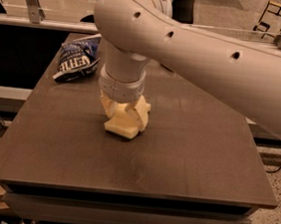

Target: Pick sponge

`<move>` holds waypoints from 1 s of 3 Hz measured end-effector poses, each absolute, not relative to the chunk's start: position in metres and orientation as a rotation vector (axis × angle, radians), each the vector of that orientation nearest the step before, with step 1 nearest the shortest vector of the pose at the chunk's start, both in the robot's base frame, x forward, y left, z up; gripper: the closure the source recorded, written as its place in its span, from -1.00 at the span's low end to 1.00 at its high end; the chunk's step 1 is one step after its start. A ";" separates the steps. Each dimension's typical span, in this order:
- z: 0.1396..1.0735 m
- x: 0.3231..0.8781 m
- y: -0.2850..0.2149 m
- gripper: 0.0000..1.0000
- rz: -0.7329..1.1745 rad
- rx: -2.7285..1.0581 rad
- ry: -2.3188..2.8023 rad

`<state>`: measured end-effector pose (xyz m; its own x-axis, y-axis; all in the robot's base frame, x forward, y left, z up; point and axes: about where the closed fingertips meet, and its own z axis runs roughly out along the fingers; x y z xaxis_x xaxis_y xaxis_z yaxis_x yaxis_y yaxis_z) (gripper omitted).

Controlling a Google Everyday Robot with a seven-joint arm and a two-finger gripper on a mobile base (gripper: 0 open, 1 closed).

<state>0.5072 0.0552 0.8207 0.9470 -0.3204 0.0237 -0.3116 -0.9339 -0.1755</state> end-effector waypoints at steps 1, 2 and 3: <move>0.840 0.505 0.037 1.00 -0.161 -2.937 0.544; 0.865 0.501 0.015 1.00 -0.255 -2.911 0.632; 0.889 0.498 -0.005 1.00 -0.334 -2.882 0.699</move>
Offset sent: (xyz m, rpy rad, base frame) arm -0.0113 -0.0689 0.0758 -0.0354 -0.1751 -0.1968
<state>0.4977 -0.0046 0.8890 0.8661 -0.4671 0.1782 -0.4321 -0.8787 -0.2031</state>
